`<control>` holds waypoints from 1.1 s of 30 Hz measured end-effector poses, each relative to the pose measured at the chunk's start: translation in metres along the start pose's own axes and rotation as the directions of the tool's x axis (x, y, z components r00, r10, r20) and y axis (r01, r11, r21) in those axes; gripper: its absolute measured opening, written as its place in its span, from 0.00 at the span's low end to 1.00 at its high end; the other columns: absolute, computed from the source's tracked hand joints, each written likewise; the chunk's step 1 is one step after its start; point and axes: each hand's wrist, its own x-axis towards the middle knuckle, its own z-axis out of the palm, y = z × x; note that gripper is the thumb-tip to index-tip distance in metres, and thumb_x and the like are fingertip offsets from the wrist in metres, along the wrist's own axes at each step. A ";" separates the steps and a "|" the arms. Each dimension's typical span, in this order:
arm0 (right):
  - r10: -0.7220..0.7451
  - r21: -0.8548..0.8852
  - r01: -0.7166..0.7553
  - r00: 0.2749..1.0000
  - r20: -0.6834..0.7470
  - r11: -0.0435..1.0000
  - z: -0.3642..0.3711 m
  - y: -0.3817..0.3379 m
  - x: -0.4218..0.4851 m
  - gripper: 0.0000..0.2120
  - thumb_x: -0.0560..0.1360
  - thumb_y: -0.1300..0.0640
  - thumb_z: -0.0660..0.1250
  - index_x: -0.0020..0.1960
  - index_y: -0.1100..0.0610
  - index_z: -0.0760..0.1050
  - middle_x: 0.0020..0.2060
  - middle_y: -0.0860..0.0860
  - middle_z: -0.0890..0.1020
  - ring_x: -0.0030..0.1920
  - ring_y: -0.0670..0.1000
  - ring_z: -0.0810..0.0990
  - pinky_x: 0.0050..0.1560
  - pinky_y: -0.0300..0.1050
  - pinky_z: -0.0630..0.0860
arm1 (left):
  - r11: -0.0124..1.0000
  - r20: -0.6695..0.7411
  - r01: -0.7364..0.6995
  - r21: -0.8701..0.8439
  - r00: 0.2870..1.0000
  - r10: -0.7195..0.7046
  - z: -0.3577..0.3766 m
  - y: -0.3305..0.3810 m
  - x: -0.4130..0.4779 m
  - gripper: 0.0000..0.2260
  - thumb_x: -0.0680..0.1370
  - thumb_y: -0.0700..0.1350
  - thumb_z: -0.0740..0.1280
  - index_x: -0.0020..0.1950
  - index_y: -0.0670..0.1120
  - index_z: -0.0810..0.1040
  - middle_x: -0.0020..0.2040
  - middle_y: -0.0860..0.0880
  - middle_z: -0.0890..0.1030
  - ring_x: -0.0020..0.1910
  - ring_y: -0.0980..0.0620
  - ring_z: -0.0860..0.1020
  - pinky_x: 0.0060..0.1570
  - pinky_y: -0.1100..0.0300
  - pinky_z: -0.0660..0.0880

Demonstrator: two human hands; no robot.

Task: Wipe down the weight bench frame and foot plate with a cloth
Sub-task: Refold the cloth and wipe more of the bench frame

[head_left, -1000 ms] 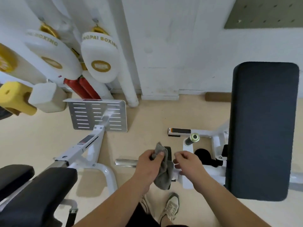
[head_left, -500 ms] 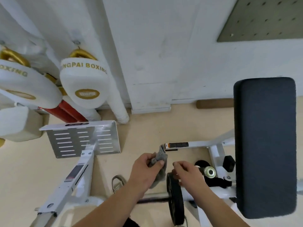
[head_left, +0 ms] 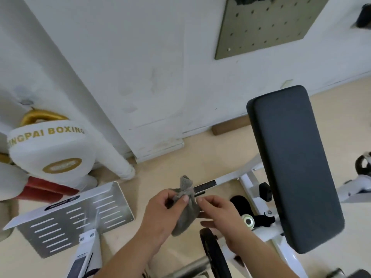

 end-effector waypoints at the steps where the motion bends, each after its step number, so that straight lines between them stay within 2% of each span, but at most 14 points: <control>1: -0.004 -0.012 0.004 0.999 -0.040 1.000 -0.007 -0.003 -0.003 0.11 0.79 0.50 0.70 0.54 0.57 0.83 0.47 0.53 0.88 0.51 0.54 0.86 0.56 0.55 0.82 | 0.999 0.038 -0.012 0.052 0.999 0.010 0.006 0.007 0.002 0.08 0.78 0.52 0.73 0.43 0.49 0.82 0.36 0.55 0.83 0.35 0.59 0.79 0.34 0.69 0.73; 5: 0.000 -0.087 -0.015 0.985 -0.171 0.996 -0.029 -0.001 -0.004 0.07 0.80 0.48 0.69 0.50 0.50 0.82 0.45 0.50 0.86 0.50 0.53 0.85 0.51 0.50 0.82 | 0.940 0.223 -0.157 0.302 0.971 0.090 0.032 0.024 0.017 0.11 0.79 0.56 0.70 0.42 0.51 0.81 0.37 0.53 0.81 0.34 0.61 0.75 0.34 0.70 0.69; 8: -0.005 -0.060 -0.012 0.962 -0.273 0.998 -0.036 0.009 0.005 0.05 0.78 0.48 0.70 0.47 0.46 0.83 0.40 0.45 0.86 0.44 0.48 0.84 0.46 0.45 0.80 | 0.894 0.348 -0.277 0.353 0.926 0.149 0.051 0.032 0.038 0.10 0.78 0.52 0.73 0.39 0.50 0.80 0.34 0.53 0.79 0.32 0.61 0.72 0.34 0.68 0.68; 11: 0.021 0.053 0.000 0.914 -0.404 0.999 -0.036 0.019 0.004 0.04 0.78 0.51 0.70 0.47 0.46 0.84 0.36 0.41 0.85 0.38 0.40 0.82 0.41 0.40 0.77 | 0.889 0.452 -0.304 0.343 0.883 0.128 0.064 0.032 0.061 0.06 0.76 0.48 0.76 0.42 0.52 0.81 0.36 0.57 0.81 0.33 0.62 0.76 0.35 0.69 0.70; 13: 0.100 0.130 -0.044 0.880 -0.464 0.991 -0.030 0.027 0.001 0.06 0.78 0.49 0.70 0.44 0.47 0.84 0.36 0.46 0.85 0.37 0.43 0.82 0.46 0.47 0.82 | 0.881 0.536 -0.318 0.351 0.839 0.090 0.068 0.027 0.079 0.04 0.76 0.46 0.76 0.46 0.55 0.83 0.39 0.58 0.83 0.37 0.60 0.80 0.39 0.66 0.75; 15: 0.191 0.313 -0.030 0.847 -0.496 0.949 -0.019 0.034 -0.003 0.09 0.77 0.48 0.70 0.44 0.51 0.84 0.35 0.54 0.80 0.37 0.50 0.79 0.51 0.56 0.84 | 0.836 0.636 -0.403 0.371 0.766 0.087 0.070 0.023 0.095 0.04 0.77 0.47 0.74 0.46 0.56 0.84 0.41 0.59 0.84 0.42 0.59 0.81 0.44 0.60 0.78; 18: 0.268 0.500 0.070 0.776 -0.571 0.863 -0.004 0.035 -0.013 0.08 0.80 0.53 0.70 0.46 0.54 0.84 0.39 0.56 0.81 0.39 0.52 0.78 0.39 0.39 0.81 | 0.827 0.751 -0.447 0.340 0.659 0.048 0.071 0.024 0.096 0.04 0.80 0.48 0.71 0.47 0.55 0.85 0.43 0.60 0.85 0.44 0.63 0.81 0.45 0.66 0.77; 20: 0.315 0.548 0.111 0.716 -0.623 0.829 0.005 0.034 -0.022 0.07 0.80 0.53 0.69 0.47 0.54 0.84 0.44 0.57 0.85 0.42 0.56 0.83 0.37 0.38 0.80 | 0.849 0.782 -0.405 0.340 0.623 -0.015 0.072 0.025 0.091 0.06 0.81 0.47 0.69 0.46 0.52 0.85 0.39 0.58 0.84 0.38 0.60 0.80 0.41 0.67 0.74; 21: 0.324 0.552 0.126 0.695 -0.642 0.824 0.011 0.035 -0.027 0.08 0.81 0.52 0.68 0.47 0.53 0.84 0.45 0.57 0.85 0.44 0.56 0.84 0.38 0.39 0.80 | 0.866 0.794 -0.366 0.340 0.605 -0.057 0.073 0.025 0.089 0.08 0.82 0.46 0.69 0.44 0.49 0.84 0.36 0.56 0.83 0.34 0.55 0.77 0.39 0.63 0.73; 22: 0.317 0.545 0.139 0.685 -0.656 0.827 0.016 0.038 -0.031 0.09 0.81 0.51 0.68 0.46 0.53 0.84 0.43 0.56 0.85 0.43 0.55 0.84 0.38 0.40 0.79 | 0.884 0.799 -0.309 0.351 0.591 -0.110 0.073 0.025 0.086 0.10 0.83 0.45 0.68 0.42 0.46 0.83 0.34 0.52 0.81 0.32 0.51 0.74 0.38 0.57 0.72; 24: 0.304 0.532 0.139 0.689 -0.657 0.835 0.022 0.043 -0.040 0.12 0.81 0.50 0.67 0.45 0.55 0.84 0.37 0.54 0.82 0.38 0.51 0.79 0.38 0.41 0.74 | 0.913 0.803 -0.205 0.352 0.568 -0.181 0.074 0.029 0.077 0.11 0.83 0.45 0.67 0.44 0.42 0.82 0.33 0.47 0.80 0.33 0.48 0.71 0.34 0.55 0.70; 27: 0.306 0.524 0.152 0.665 -0.681 0.838 0.024 0.053 -0.042 0.12 0.81 0.50 0.67 0.45 0.53 0.84 0.35 0.50 0.82 0.37 0.48 0.78 0.40 0.41 0.73 | 0.845 0.817 -0.398 0.357 0.572 -0.076 0.077 0.027 0.076 0.11 0.82 0.49 0.68 0.43 0.46 0.83 0.35 0.49 0.82 0.36 0.53 0.77 0.38 0.59 0.75; 30: 0.314 0.519 0.140 0.654 -0.688 0.843 0.022 0.061 -0.030 0.09 0.81 0.51 0.67 0.46 0.50 0.84 0.36 0.47 0.83 0.41 0.48 0.82 0.43 0.39 0.77 | 0.833 0.849 -0.431 0.347 0.523 -0.083 0.082 0.026 0.084 0.11 0.82 0.51 0.68 0.44 0.50 0.84 0.39 0.49 0.84 0.39 0.54 0.81 0.46 0.49 0.82; 33: 0.266 0.485 0.149 0.682 -0.681 0.862 0.022 0.071 -0.007 0.08 0.80 0.50 0.67 0.46 0.45 0.85 0.39 0.49 0.85 0.47 0.55 0.85 0.54 0.53 0.83 | 0.807 0.867 -0.486 0.336 0.495 -0.063 0.090 0.021 0.096 0.09 0.83 0.51 0.68 0.45 0.51 0.84 0.39 0.48 0.84 0.40 0.53 0.80 0.47 0.46 0.82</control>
